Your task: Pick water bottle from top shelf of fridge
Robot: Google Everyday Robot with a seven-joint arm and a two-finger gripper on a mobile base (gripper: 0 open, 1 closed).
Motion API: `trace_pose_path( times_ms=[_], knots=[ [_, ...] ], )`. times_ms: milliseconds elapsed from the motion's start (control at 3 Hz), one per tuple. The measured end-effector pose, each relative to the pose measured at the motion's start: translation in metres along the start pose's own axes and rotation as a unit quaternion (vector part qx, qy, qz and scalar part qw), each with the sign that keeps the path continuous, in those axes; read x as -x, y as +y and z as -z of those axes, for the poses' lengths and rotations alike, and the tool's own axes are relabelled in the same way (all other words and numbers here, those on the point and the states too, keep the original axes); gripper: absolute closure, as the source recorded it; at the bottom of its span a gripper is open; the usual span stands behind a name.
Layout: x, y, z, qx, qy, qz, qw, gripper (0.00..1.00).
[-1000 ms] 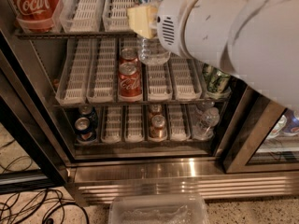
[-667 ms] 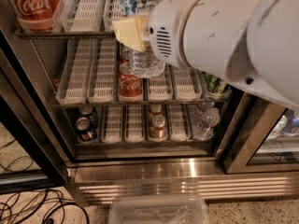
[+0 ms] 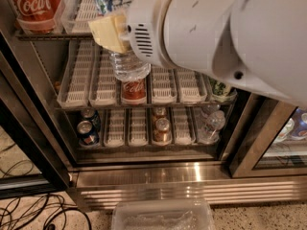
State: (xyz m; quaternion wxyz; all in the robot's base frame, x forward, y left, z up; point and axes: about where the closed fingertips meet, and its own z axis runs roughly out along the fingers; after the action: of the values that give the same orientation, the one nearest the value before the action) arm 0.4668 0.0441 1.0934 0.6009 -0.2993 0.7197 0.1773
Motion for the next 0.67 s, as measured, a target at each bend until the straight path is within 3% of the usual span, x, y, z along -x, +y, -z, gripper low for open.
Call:
trace_pose_path(
  times_ms=[333, 667],
  knots=[
    [-0.014, 0.052, -0.025, 0.092, 0.035, -0.002, 0.9951, 1.0],
    [-0.023, 0.067, -0.03, 0.119, 0.044, -0.003, 0.992, 1.0]
  ],
)
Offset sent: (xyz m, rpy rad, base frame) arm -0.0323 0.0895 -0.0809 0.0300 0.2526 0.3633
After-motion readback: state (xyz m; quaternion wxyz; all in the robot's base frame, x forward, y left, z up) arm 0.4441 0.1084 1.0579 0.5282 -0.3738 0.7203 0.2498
